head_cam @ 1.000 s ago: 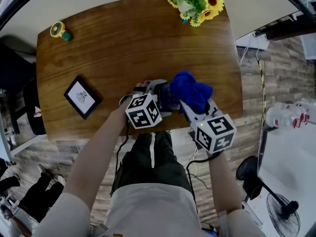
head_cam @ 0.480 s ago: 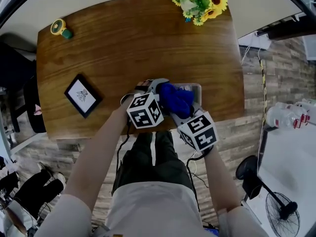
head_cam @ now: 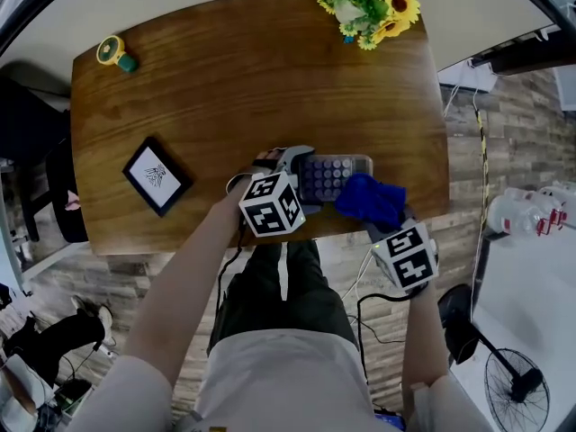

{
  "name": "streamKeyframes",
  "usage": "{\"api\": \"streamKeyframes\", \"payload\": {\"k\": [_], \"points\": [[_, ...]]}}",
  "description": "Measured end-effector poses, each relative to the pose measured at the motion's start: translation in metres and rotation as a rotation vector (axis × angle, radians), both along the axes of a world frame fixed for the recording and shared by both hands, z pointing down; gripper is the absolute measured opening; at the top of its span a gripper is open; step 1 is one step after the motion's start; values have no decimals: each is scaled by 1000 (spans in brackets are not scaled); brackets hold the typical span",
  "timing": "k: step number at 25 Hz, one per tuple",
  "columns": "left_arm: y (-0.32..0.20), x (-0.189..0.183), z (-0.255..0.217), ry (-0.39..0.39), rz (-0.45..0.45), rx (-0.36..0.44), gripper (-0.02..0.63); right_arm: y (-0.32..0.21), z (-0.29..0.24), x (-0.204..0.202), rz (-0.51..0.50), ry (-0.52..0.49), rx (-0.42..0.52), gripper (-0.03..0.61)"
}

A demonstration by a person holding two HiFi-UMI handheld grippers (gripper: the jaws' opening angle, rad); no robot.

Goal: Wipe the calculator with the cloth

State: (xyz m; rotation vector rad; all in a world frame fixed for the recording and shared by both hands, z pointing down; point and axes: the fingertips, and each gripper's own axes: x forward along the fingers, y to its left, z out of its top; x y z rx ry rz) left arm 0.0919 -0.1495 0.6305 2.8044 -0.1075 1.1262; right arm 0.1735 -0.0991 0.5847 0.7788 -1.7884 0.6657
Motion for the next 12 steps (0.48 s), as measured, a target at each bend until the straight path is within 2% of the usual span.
{"api": "streamKeyframes", "payload": {"k": [4, 7, 9, 12], "points": [[0, -1, 0, -1, 0, 1, 471, -47, -50, -22, 109, -233, 158, 117], [1, -1, 0, -1, -1, 1, 471, -68, -60, -62, 69, -353, 199, 117], [0, -1, 0, -1, -2, 1, 470, -71, -45, -87, -29, -320, 203, 118], [0, 0, 0, 0, -2, 1, 471, -68, -11, -112, -200, -208, 179, 120]]}}
